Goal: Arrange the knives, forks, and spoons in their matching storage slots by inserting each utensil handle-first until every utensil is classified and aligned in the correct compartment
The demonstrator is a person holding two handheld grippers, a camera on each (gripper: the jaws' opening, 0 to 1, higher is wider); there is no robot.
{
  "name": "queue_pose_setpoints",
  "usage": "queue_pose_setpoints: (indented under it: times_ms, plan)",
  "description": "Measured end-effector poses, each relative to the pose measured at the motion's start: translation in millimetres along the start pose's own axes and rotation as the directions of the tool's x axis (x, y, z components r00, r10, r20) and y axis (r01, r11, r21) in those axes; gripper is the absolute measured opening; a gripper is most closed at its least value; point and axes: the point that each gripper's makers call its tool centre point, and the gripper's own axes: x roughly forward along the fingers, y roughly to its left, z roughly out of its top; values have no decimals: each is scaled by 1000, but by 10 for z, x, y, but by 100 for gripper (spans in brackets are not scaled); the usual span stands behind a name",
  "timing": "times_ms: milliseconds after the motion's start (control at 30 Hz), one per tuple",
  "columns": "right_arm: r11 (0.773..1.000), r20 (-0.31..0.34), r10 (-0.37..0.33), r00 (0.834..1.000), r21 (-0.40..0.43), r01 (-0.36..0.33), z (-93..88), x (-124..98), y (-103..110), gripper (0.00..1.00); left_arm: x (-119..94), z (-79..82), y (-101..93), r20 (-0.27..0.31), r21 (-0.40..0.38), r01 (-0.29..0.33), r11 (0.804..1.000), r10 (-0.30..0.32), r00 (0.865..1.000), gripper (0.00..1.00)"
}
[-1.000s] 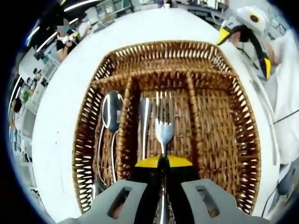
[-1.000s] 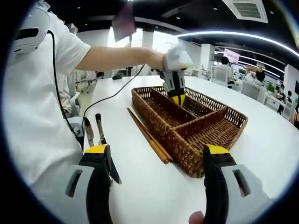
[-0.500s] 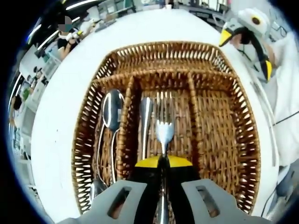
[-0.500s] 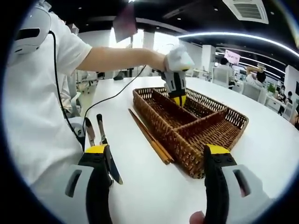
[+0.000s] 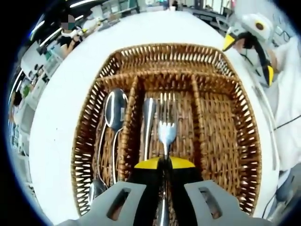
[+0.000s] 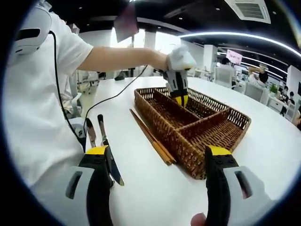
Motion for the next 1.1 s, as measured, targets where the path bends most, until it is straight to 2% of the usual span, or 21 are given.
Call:
queue_pose_setpoints:
  times_ms: [700, 933, 1100]
  plan:
    - [1000, -1, 1, 1000, -2, -1, 1, 12, 15, 85, 1, -4, -66, 4, 26, 19, 999, -19, 1000, 3]
    - [1000, -2, -1, 1000, -2, 1, -6, 6, 17, 85, -24, -6, -50, 10, -1, 1, 1000, -1, 1000, 8]
    - [1000, -1, 2, 1000, -1, -2, -9, 8, 31, 85, -94, -2, 4, 30, -24, -38, 999, 39, 999, 9]
